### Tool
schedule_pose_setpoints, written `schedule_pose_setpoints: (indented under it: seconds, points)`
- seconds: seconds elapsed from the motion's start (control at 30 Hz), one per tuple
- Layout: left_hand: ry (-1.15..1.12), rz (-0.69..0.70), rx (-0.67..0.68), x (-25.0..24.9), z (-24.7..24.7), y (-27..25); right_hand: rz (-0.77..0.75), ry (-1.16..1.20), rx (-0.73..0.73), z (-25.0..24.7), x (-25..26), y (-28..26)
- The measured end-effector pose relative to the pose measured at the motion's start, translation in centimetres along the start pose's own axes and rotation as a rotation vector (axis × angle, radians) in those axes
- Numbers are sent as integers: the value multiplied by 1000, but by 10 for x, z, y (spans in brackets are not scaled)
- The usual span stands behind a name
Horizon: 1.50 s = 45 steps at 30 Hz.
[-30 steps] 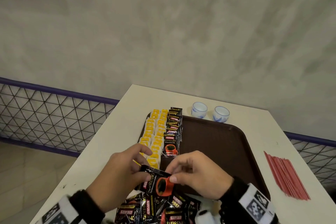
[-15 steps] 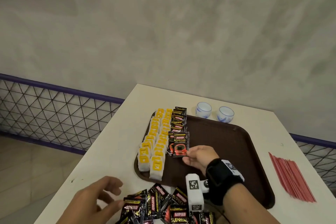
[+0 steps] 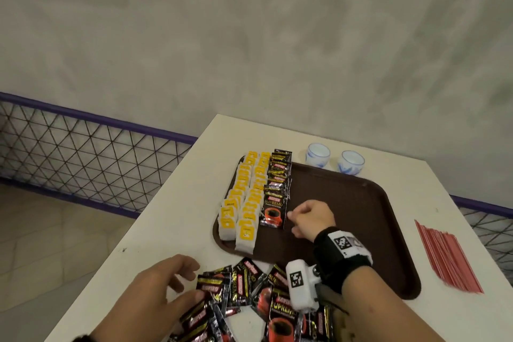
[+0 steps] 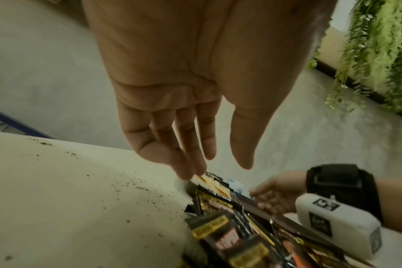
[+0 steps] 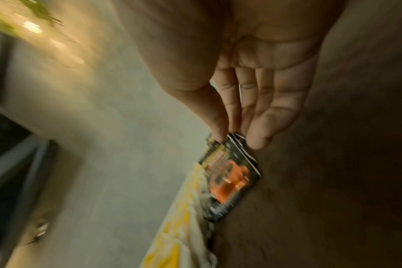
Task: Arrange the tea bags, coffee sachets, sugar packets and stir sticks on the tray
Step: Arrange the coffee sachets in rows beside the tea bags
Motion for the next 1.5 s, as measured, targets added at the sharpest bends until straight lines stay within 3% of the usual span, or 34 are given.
schedule_pose_setpoints:
  seconds: [0.1, 0.2, 0.33, 0.47, 0.7, 0.87, 1.0, 1.23, 1.5]
  points:
    - [165, -14, 102, -8, 18, -1, -255, -121, 71, -23, 19, -30]
    - [315, 22, 140, -5, 34, 1, -447, -389, 215, -39, 20, -77]
    - [319, -9, 112, -4, 43, 4, -477, -735, 417, -35, -8, -135]
    - [202, -48, 79, -4, 41, 4, -449, -873, 360, -3, -32, -148]
    - [78, -72, -24, 8, 27, 1, -444, -635, 222, 4, -32, -142]
    - [46, -70, -76, 16, 17, 0, -314, -206, 268, -28, -35, -123]
    - [36, -7, -79, 11, 10, -3, -259, 77, 172, -55, -24, -87]
    - [-91, -16, -93, 4, -1, -2, -139, 28, 132, -15, 2, -7]
    - [-152, -72, -52, 5, -4, 3, 8, 9, 81, 27, 1, 34]
Point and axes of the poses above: each hand's wrist, its own y-axis towards the middle knuckle, its own z-axis out of the palm, x = y × z, the point moved 6 cm from there along y, towards the middle knuckle, and after that the axes turned 8 degrees about -y, right-handed, at the moved point
